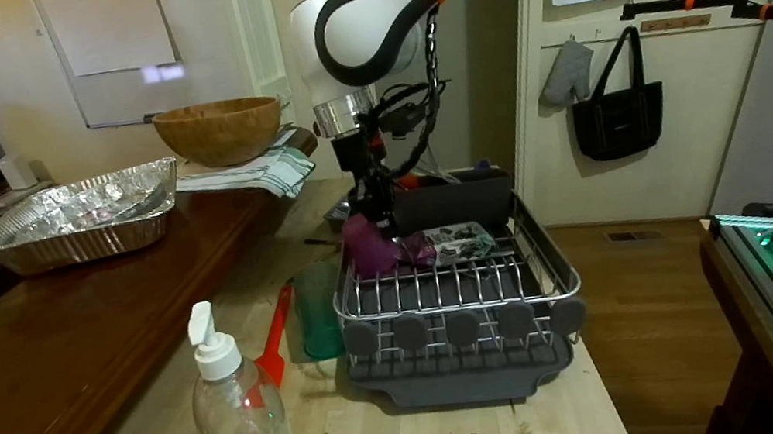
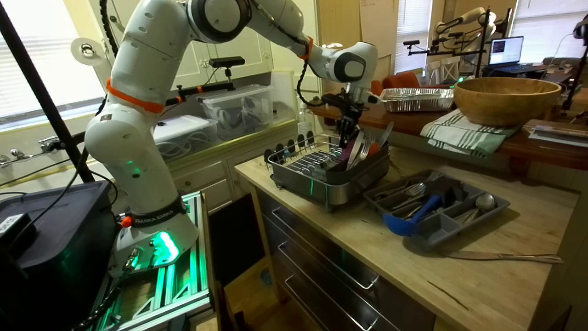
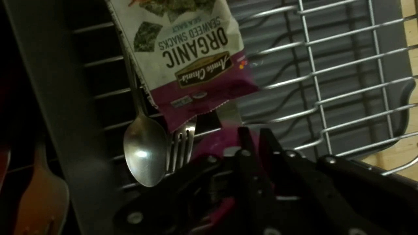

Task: Put the purple cup on the left side of the counter.

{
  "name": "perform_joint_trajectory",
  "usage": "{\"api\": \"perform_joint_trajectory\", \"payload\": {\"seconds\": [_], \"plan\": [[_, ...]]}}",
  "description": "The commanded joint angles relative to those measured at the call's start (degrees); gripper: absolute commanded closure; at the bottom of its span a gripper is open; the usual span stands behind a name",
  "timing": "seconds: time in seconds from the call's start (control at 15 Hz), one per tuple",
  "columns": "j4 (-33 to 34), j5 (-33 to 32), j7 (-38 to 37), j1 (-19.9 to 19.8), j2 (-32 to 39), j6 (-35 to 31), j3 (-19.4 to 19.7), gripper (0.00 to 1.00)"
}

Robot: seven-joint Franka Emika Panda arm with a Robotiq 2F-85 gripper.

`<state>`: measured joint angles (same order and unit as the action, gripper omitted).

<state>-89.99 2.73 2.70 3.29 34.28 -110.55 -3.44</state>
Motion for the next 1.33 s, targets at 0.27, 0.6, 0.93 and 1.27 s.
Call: {"api": "perform_joint_trajectory", "payload": {"seconds": [0.27, 0.6, 0.93, 1.27], "plan": [[-7.9, -0.8, -0.6, 2.3, -8.5, -3.7, -1.0, 1.00], [-10.6, -2.1, -1.2, 3.1, -10.6, -4.9, -0.9, 0.72], [-6.8, -9.8, -7.0, 3.6, -6.7, -13.0, 2.6, 0.36], [-7.4, -8.4, -5.0, 3.0, -7.7, -11.3, 1.4, 0.06]]}}
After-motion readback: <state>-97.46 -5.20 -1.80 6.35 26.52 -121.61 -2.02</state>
